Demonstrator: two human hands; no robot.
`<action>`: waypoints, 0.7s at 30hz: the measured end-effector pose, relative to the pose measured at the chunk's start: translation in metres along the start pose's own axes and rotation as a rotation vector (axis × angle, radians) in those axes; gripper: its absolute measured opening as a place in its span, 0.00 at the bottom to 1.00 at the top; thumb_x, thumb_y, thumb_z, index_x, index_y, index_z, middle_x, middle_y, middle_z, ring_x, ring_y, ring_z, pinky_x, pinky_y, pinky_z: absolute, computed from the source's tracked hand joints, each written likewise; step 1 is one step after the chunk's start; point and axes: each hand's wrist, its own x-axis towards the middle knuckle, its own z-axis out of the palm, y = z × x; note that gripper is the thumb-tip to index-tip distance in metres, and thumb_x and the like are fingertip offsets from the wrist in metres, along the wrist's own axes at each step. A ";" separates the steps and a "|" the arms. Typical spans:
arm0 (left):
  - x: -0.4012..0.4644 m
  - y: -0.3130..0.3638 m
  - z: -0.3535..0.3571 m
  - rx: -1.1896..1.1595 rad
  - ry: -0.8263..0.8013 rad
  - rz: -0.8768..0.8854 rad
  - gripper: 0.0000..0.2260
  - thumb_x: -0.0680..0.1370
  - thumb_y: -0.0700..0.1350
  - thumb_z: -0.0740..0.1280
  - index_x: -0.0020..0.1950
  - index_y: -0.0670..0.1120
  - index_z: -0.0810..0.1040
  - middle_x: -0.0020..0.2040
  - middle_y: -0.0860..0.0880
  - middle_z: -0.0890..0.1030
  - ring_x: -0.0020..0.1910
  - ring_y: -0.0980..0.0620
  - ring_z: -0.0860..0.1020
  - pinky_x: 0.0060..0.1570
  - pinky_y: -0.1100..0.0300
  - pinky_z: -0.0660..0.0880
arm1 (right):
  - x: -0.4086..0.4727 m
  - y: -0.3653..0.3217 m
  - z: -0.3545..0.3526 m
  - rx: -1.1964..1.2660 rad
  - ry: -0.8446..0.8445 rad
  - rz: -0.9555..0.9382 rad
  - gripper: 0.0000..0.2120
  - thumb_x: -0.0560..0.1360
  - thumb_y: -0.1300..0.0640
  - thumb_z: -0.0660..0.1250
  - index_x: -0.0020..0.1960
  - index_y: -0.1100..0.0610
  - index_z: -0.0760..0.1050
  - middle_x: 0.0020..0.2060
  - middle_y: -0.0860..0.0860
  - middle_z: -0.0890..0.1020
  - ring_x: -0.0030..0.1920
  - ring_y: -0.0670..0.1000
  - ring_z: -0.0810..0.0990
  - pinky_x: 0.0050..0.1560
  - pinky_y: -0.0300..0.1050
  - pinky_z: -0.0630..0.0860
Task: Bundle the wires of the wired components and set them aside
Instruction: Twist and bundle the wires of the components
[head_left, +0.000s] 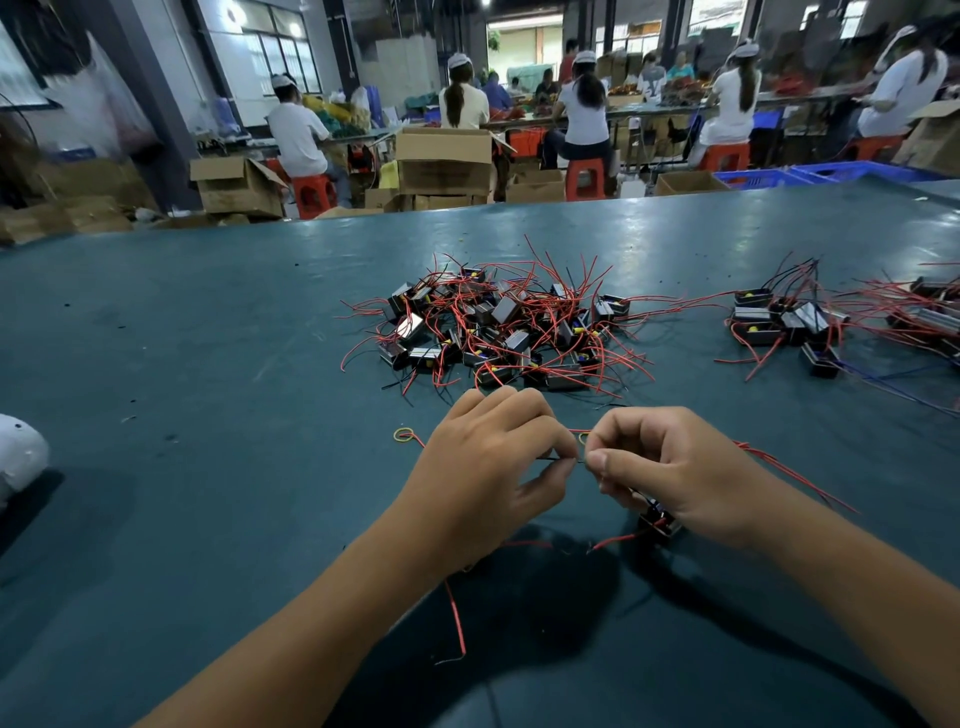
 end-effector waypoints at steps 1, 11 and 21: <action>0.000 -0.001 -0.001 -0.013 -0.013 -0.010 0.04 0.76 0.45 0.69 0.43 0.47 0.82 0.40 0.51 0.77 0.40 0.49 0.75 0.43 0.58 0.66 | 0.000 0.000 0.000 0.000 0.001 -0.001 0.09 0.78 0.67 0.66 0.41 0.57 0.77 0.29 0.52 0.79 0.30 0.49 0.73 0.30 0.39 0.69; -0.003 -0.006 -0.003 -0.077 -0.072 -0.075 0.04 0.76 0.46 0.69 0.43 0.48 0.80 0.41 0.53 0.76 0.42 0.54 0.74 0.46 0.62 0.62 | 0.001 0.002 -0.002 0.013 0.029 -0.018 0.07 0.78 0.67 0.66 0.41 0.60 0.75 0.29 0.50 0.78 0.29 0.48 0.73 0.30 0.39 0.70; -0.003 -0.001 -0.003 -0.145 -0.084 -0.132 0.08 0.78 0.53 0.67 0.49 0.50 0.81 0.42 0.57 0.75 0.42 0.61 0.70 0.45 0.58 0.66 | -0.001 0.001 0.001 -0.051 -0.034 -0.025 0.09 0.78 0.62 0.67 0.41 0.52 0.78 0.31 0.51 0.81 0.30 0.47 0.75 0.31 0.37 0.70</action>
